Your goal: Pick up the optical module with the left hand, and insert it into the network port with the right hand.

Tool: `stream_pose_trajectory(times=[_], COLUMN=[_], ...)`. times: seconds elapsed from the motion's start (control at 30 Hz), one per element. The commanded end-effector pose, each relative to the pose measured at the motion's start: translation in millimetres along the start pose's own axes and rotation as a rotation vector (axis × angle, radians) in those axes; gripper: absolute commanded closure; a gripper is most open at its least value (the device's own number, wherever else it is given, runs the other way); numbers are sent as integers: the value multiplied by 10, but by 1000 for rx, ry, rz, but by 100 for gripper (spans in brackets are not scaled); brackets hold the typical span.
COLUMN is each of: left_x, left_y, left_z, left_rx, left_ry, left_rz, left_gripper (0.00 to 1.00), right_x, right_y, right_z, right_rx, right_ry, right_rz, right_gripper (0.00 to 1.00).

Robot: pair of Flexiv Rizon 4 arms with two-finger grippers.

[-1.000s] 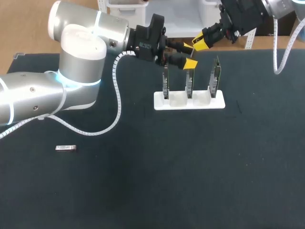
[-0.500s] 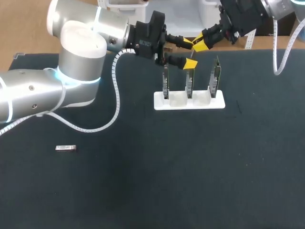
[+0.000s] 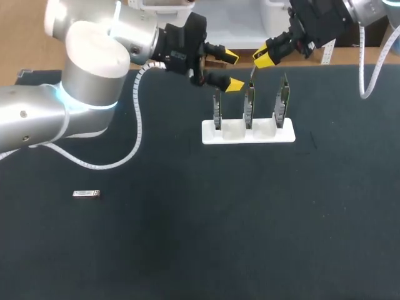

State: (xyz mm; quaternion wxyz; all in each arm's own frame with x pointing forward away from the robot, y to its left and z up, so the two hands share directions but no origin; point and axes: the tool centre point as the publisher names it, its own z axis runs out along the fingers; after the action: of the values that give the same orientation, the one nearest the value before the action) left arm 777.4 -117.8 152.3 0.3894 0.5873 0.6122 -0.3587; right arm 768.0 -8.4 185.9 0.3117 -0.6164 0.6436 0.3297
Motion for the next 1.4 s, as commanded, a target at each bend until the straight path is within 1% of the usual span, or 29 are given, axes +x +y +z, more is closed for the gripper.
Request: stream_pose_trajectory(times=[0.03,0.17,0.43,0.67,0.97,1.4], left_x=[-24,-19,-17,-19,-44,-41], left_y=[-79,-102,-131,-135,-140,-157], left_z=[-66,-77,-83,-82,-74,-84], left_rx=[-21,-12,4,-2,-5,-9], left_ry=[30,56,76,106,131,175], left_rz=[29,41,25,6,22,13], left_gripper=[0,0,0,0,0,0], right_x=[13,20,30,35,42,52], right_y=[8,11,14,21,39,76], right_z=[-5,-9,-5,-1,2,-6], right_rx=[3,7,8,10,10,8], right_ry=[0,0,-2,-3,-4,-2], right_rz=[2,5,9,11,12,15], right_gripper=[100,100,100,100,100,100])
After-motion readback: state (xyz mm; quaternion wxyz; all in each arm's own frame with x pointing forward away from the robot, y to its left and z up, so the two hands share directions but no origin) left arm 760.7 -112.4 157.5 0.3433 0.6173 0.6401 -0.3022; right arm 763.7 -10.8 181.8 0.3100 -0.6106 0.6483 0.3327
